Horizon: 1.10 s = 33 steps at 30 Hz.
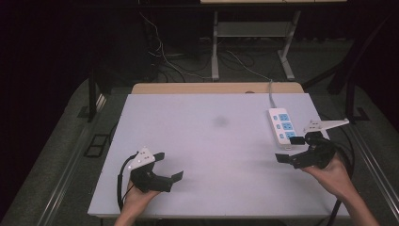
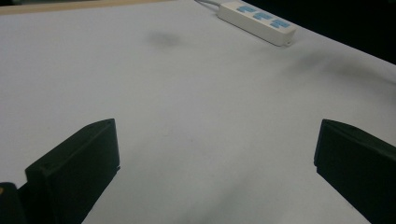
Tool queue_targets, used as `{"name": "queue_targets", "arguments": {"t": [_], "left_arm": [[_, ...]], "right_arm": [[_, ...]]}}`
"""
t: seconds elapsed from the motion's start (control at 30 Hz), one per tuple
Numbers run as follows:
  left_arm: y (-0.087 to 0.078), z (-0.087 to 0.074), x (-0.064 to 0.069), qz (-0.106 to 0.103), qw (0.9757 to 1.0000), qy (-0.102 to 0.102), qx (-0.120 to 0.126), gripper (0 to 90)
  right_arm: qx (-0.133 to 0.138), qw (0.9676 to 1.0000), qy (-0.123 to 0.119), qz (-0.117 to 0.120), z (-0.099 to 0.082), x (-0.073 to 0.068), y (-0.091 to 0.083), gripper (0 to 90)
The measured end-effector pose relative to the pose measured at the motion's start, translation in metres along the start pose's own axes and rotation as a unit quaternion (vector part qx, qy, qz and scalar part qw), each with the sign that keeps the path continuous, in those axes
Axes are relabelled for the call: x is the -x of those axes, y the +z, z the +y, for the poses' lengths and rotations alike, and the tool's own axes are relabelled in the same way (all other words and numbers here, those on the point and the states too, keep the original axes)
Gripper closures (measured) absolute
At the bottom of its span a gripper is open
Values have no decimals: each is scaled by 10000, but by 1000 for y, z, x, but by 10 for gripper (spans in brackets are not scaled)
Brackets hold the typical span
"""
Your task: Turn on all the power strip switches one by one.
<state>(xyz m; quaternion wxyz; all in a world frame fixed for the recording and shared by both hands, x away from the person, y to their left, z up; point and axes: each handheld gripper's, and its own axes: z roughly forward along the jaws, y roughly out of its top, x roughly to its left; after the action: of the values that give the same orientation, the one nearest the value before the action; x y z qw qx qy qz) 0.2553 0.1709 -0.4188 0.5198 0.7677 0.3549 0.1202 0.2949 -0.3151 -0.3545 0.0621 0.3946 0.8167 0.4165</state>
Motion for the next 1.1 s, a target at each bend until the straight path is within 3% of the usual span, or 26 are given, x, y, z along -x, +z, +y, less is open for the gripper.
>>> {"name": "queue_targets", "arguments": {"t": [0.63,0.87,1.07,1.1], "left_arm": [[-1,0,-1,9,10000,0,34,0],[-1,0,-1,17,10000,8,28,0],[-2,0,-1,18,10000,8,30,0],[-2,0,-1,18,10000,8,30,0]], "right_arm": [[-312,9994,-76,-137,23,23,2,31],[-556,9978,-117,-340,31,37,6,229],[-558,9974,-72,-448,35,48,8,428],[-558,9974,-72,-448,35,48,8,428]]}}
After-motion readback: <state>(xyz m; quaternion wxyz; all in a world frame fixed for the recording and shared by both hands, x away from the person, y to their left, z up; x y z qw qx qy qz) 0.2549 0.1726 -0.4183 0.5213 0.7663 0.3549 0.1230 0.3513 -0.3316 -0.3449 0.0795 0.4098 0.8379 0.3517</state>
